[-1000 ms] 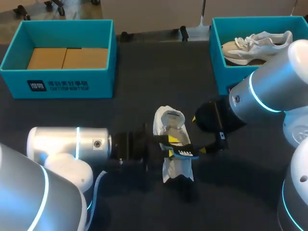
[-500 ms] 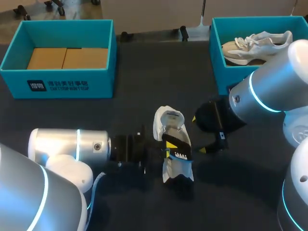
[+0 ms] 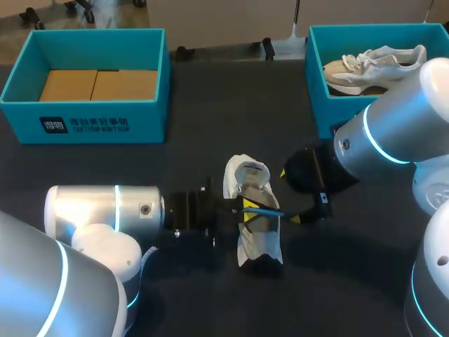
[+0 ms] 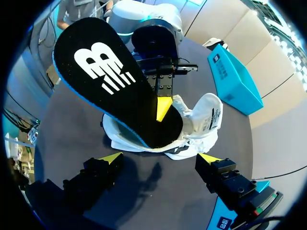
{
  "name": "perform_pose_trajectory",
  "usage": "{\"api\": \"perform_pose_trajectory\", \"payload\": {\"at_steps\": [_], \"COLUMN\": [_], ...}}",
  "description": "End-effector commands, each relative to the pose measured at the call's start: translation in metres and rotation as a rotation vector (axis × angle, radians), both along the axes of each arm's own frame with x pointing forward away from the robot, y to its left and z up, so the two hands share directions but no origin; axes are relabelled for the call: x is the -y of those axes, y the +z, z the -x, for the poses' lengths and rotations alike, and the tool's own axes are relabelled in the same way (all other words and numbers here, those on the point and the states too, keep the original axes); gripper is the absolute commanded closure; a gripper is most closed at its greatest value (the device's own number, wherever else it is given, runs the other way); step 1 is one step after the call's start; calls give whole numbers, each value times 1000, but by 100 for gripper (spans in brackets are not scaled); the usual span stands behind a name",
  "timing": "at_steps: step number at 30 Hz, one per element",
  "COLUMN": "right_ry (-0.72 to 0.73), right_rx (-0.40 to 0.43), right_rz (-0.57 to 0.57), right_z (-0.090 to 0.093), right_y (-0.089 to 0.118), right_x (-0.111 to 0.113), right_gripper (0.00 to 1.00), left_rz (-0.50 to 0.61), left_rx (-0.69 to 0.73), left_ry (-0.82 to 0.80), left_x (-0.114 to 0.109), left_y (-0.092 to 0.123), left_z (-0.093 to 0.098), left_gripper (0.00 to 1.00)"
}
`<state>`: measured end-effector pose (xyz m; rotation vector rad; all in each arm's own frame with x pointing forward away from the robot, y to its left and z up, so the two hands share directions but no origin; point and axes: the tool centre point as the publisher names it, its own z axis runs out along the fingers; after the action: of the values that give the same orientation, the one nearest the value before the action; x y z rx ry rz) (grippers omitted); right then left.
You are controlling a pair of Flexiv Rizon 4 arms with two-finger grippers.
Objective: Take the shoe out of the shoebox, open the shoe tongue, remove and reinsert the insole, then place the shoe into the shoebox
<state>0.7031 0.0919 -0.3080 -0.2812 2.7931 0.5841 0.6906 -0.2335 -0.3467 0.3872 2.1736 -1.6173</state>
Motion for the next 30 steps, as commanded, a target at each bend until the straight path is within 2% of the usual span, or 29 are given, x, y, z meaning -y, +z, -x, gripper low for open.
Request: {"api": "perform_pose_trajectory", "payload": {"at_steps": [1, 6, 10, 11, 12, 14, 16, 22, 30], "right_ry": [0, 0, 0, 0, 0, 0, 0, 0, 0], "right_rx": [2, 2, 2, 2, 2, 2, 2, 2, 2], "right_rz": [-2, -2, -2, -2, -2, -2, -2, -2, -2], "right_z": [1, 1, 1, 1, 1, 1, 1, 1, 1], "right_y": [-1, -1, -1, -1, -1, -1, -1, -1, -1], "right_x": [0, 0, 0, 0, 0, 0, 0, 0, 0], "right_gripper": [0, 0, 0, 0, 0, 0, 0, 0, 0], "left_rz": [0, 9, 12, 9, 7, -12, -17, -46, -81], "left_rx": [-5, -7, -8, -9, -9, -8, -12, 10, 40], "left_ry": [-10, -31, -44, -52, -53, -64, -66, -59, -16], "left_x": [-2, -1, 3, 5, 7, 11, 14, 19, 9], "left_y": [4, 10, 14, 15, 14, 13, 10, 1, -8], "left_z": [5, 13, 16, 17, 18, 19, 19, 13, -3], "left_gripper": [69, 67, 70, 73, 81, 87, 100, 100, 100]}}
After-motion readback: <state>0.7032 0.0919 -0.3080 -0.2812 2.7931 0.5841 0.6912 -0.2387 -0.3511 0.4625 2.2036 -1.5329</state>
